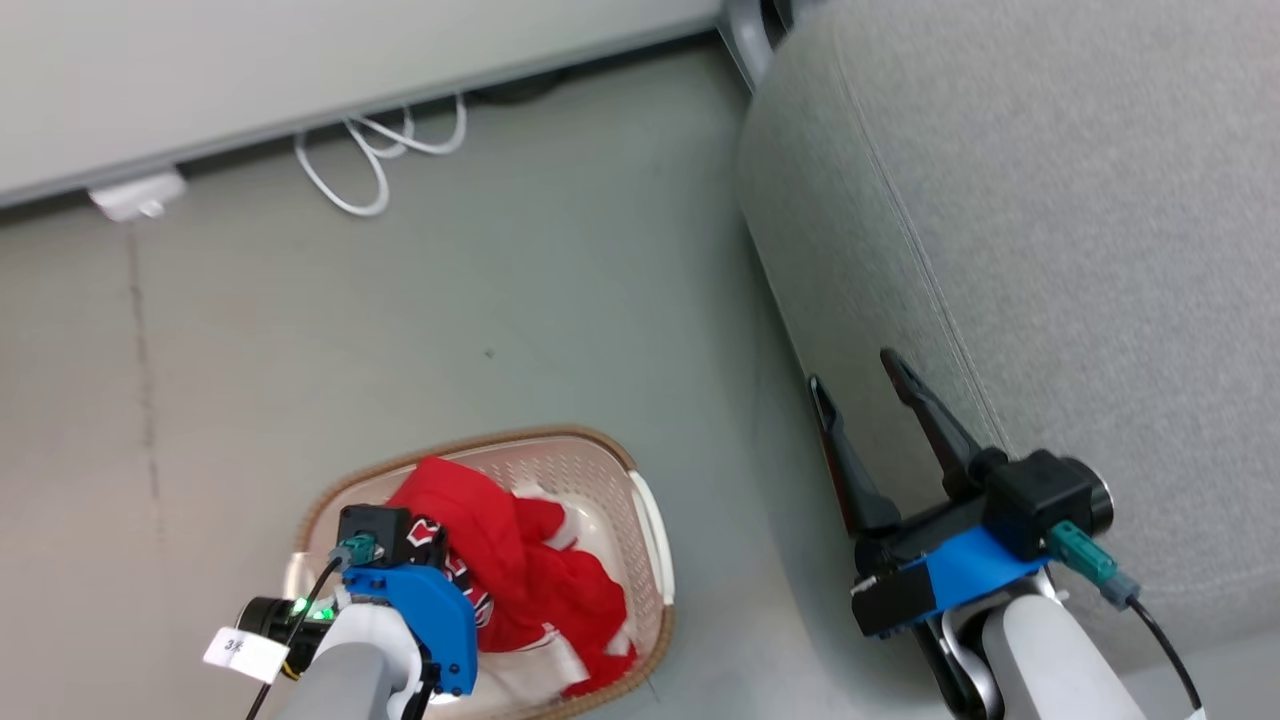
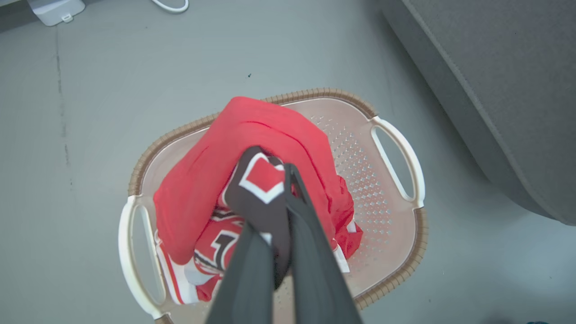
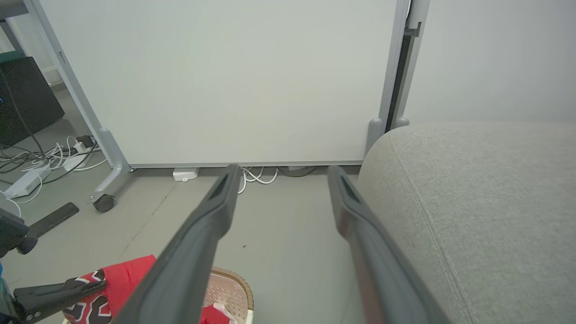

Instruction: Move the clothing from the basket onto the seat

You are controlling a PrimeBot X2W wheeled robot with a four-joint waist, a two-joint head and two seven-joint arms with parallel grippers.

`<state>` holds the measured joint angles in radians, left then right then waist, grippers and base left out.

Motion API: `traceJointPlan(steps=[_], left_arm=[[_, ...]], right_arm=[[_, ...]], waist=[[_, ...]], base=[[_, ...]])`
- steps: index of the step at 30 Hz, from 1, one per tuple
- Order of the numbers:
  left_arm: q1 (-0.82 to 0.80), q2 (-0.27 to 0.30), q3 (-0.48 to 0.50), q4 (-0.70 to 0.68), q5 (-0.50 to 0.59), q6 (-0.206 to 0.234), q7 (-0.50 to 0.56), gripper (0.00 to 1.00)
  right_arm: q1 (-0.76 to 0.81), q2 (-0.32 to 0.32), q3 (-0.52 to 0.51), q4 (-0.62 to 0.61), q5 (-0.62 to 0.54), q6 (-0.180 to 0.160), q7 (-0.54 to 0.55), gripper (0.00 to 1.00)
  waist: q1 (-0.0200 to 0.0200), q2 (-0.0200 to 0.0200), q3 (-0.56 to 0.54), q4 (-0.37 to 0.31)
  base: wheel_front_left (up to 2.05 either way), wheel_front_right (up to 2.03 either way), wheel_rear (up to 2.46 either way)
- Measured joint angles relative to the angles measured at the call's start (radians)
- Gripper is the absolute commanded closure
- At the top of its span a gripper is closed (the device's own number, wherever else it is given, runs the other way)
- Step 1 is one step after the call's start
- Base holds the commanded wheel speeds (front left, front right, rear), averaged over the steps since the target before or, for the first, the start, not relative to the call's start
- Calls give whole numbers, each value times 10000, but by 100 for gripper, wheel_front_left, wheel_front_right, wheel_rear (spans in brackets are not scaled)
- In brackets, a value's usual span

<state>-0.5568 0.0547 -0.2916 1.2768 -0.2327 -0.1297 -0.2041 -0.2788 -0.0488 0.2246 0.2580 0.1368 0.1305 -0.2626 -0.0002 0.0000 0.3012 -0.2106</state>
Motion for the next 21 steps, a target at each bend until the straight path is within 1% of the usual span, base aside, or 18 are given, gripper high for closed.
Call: traceJointPlan(steps=[3, 7, 9, 11, 15, 19, 21], left_arm=[[58, -19, -591, -449, -359, 0, 125, 100], [528, -33, -1877, -1820, -1517, 0, 627, 100], [590, -59, -2299, -2345, -1916, -2, 784, 100], [594, -50, -2633, -2803, -2224, 29, 897, 100], [645, -46, -3154, -3628, -2732, 286, 1072, 100], [624, -52, -3544, -4341, -3055, 510, 1145, 100], [559, -50, -3695, -4642, -3160, 545, 1156, 100]], right_arm=[[295, 0, -59, 153, -31, 0, 2, 0], [632, 2, -69, 309, -42, 0, 2, 0], [769, 0, -77, 374, -46, 0, 2, 0], [864, 2, -77, 407, -61, 0, 0, 0], [1012, 2, -48, 443, -115, 0, 12, 0], [1090, 0, -15, 435, -117, 0, 63, 0], [1147, 0, -4, 412, -117, 0, 94, 0]], waist=[[0, 0, -560, 303], [-1, 0, -1265, 638], [-1, 0, -1575, 785], [-1, 0, -1838, 914], [-1, 1, -2244, 1088], [0, 0, -2463, 1134], [0, 0, -2528, 1133]], base=[[0, 0, 0], [0, 0, 0], [0, 0, 0], [0, 0, 0], [0, 0, 0], [0, 0, 0], [0, 0, 0]])
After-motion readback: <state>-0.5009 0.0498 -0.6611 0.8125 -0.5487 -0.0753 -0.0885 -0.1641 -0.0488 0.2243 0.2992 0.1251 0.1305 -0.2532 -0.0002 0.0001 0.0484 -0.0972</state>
